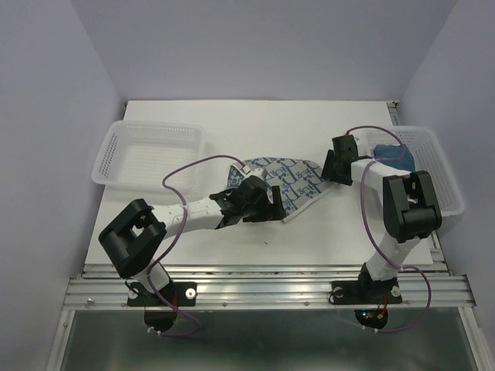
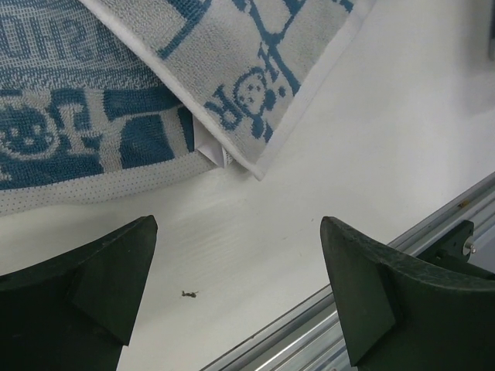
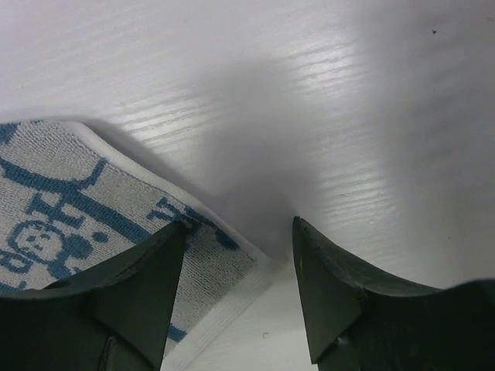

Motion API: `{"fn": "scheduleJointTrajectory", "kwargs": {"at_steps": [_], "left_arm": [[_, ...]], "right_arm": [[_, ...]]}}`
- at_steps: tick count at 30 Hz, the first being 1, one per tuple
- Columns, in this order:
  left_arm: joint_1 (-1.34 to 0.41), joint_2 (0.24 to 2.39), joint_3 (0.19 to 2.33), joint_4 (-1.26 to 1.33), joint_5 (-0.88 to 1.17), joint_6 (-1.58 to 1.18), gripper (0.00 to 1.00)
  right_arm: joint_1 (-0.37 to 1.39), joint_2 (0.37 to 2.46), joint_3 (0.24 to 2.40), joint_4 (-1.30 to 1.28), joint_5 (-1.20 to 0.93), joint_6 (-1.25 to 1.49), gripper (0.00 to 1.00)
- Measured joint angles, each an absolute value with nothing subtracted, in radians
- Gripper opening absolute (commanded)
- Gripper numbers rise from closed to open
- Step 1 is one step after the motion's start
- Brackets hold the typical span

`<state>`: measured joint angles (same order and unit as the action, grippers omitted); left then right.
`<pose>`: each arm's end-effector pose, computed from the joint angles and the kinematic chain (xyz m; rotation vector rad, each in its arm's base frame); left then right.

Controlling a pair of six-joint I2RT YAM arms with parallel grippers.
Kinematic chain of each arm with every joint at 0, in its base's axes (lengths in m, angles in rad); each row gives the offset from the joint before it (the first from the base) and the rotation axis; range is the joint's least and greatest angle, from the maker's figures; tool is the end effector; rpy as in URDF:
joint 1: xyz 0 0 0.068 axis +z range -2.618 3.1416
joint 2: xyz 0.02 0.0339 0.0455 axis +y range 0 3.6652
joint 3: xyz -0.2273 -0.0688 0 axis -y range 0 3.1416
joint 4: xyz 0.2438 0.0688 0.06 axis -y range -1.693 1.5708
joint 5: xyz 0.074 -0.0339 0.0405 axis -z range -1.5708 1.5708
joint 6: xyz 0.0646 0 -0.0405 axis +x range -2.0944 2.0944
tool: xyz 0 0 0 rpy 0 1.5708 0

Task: Fold and stack the towels
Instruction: Flatten out the crumpled towel

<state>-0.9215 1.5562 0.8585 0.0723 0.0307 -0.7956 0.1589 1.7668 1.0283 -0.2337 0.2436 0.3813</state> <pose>0.2127 -0.2835 0.1490 0.1683 2.3725 -0.9444 0.3599 0.0419 0.1038 0.3715 2.4755 -0.0891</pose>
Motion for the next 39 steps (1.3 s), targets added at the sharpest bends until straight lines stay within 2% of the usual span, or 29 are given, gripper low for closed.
{"fn": "scheduleJointTrajectory", "kwargs": {"at_steps": [2,3,5,17,19,20,24,27,33,39], "left_arm": [[-0.922,1.570,0.859,0.072,0.028,-0.799,0.99],[-0.923,1.576,0.859,0.072,0.027,-0.800,0.99],[-0.924,1.588,0.859,0.072,0.025,-0.802,0.99],[-0.924,1.601,0.859,0.071,-0.013,-0.810,0.99],[-0.924,1.602,0.859,0.070,-0.028,-0.810,0.99],[-0.924,1.602,0.859,0.070,-0.032,-0.810,0.99],[-0.924,1.609,0.860,0.062,-0.049,-0.809,0.99],[-0.924,1.609,0.860,0.060,-0.057,-0.810,0.99],[-0.924,1.607,0.850,0.064,-0.064,-0.811,0.99],[-0.924,1.605,0.822,0.056,-0.084,-0.815,0.99]], "right_arm": [[0.156,1.767,1.028,-0.234,0.243,0.382,0.62],[0.156,1.767,1.028,-0.234,0.242,0.382,0.58],[0.156,1.767,1.028,-0.231,0.226,0.384,0.56],[0.156,1.664,0.907,-0.202,0.151,0.397,0.59],[0.157,1.640,0.882,-0.202,0.146,0.400,0.50],[0.159,1.636,0.875,-0.201,0.144,0.401,0.40],[0.161,1.633,0.867,-0.201,0.142,0.412,0.17],[0.168,1.629,0.858,-0.197,0.142,0.423,0.08],[0.216,1.559,0.828,-0.242,0.139,0.439,0.01],[0.290,1.340,0.810,-0.309,0.115,0.451,0.01]]}}
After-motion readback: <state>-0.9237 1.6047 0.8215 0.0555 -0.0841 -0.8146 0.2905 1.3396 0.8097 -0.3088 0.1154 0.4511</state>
